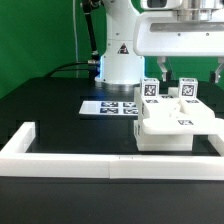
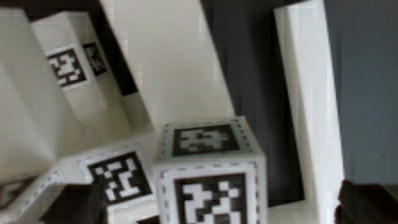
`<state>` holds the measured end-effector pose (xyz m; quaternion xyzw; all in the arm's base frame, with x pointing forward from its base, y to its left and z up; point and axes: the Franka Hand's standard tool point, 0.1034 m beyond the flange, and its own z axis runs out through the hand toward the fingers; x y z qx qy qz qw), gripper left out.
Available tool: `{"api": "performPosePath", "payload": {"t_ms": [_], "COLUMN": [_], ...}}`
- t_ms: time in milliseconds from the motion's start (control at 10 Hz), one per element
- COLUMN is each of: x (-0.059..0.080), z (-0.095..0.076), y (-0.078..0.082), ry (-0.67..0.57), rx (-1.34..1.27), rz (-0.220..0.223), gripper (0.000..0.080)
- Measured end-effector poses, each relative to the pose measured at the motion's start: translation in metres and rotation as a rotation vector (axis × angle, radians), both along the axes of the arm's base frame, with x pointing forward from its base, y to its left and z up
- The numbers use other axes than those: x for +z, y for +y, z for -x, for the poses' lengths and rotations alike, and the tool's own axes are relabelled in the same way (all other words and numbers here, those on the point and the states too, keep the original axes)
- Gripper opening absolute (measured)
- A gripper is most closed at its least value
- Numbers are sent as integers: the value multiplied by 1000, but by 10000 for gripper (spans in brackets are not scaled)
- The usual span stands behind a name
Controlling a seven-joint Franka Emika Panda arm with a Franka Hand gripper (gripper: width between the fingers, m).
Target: Assemble chair
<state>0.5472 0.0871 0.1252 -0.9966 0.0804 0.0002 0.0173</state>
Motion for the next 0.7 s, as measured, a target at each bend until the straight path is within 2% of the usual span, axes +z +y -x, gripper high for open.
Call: {"api": "performPosePath", "payload": {"t_ms": [200,300,400,500,700], "x": [0,0,0,0,0], "z": [0,0,0,0,0], "y": [0,0,0,-1,-1], "ry": [0,0,0,0,0], "rx": [2,2,2,2,1], "rz": [0,0,0,0,0], "gripper": [621,439,439,282,284]}}
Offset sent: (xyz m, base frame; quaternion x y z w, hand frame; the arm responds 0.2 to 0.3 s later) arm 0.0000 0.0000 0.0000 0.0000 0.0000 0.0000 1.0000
